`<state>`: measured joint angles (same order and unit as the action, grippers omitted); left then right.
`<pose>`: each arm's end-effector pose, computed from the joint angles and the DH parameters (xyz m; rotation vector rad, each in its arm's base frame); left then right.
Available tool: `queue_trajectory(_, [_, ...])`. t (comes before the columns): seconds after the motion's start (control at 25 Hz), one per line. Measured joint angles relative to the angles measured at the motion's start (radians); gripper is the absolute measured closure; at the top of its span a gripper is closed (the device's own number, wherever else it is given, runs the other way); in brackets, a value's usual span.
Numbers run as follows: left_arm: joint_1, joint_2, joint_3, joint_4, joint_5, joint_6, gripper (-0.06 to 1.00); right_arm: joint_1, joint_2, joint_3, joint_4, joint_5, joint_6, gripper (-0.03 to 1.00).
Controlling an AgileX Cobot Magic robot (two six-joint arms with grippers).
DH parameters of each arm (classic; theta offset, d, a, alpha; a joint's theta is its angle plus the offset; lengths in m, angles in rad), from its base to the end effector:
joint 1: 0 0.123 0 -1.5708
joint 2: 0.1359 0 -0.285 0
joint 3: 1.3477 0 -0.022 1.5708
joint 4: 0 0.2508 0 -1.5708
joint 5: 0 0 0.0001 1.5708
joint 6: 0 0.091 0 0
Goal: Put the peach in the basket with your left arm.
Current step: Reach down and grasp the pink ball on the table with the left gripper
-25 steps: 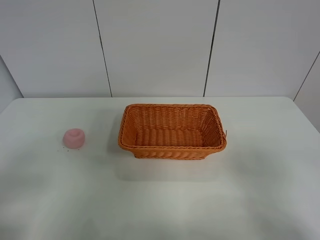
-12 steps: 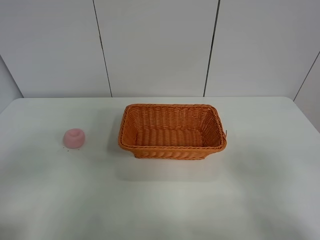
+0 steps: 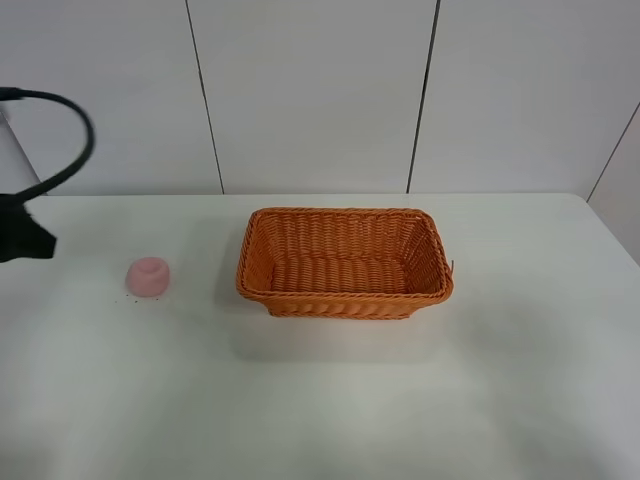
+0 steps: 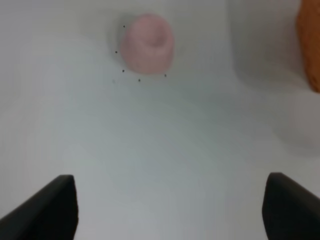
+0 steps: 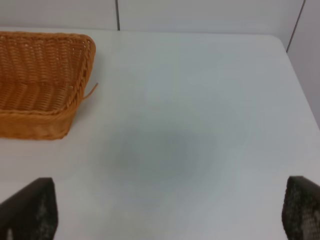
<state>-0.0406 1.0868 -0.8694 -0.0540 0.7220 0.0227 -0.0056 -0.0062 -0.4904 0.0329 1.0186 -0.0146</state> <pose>0.2139 -0.0119 0.3117 0.0438 2.4224 -0.0698 -0.0030 0.0026 0.2781 -0.0096 2.0052 0.0262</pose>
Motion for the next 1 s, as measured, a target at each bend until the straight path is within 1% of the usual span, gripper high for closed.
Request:
queue_trajectory(0.08, [0.0, 0.154, -0.054, 0.0, -0.056, 0.0, 0.17, 0.0, 0.0, 0.0, 0.0, 0.0, 0.0, 0.27])
queue_trajectory(0.2, [0.0, 0.365, -0.164, -0.001, -0.087, 0.0, 0.17, 0.0, 0.0, 0.0, 0.0, 0.0, 0.0, 0.27])
queue_trajectory(0.4, [0.0, 0.668, -0.383, -0.009, -0.081, 0.0, 0.17, 0.0, 0.0, 0.0, 0.0, 0.0, 0.0, 0.27])
queue_trajectory(0.56, [0.0, 0.836, -0.521, -0.009, -0.065, 0.0, 0.17, 0.0, 0.0, 0.0, 0.0, 0.0, 0.0, 0.27])
queue_trajectory(0.72, [0.0, 0.95, -0.606, 0.002, -0.044, 0.0, 0.17, 0.0, 0.0, 0.0, 0.0, 0.0, 0.0, 0.27])
queue_trajectory(0.88, [0.0, 1.021, -0.623, 0.031, -0.036, 0.001, 0.17, 0.0, 0.0, 0.0, 0.0, 0.0, 0.0, 0.27])
queue_trajectory(1.0, [0.0, 1.061, -0.624, 0.035, -0.036, 0.001, 0.17, 0.0, 0.0, 0.0, 0.0, 0.0, 0.0, 0.27])
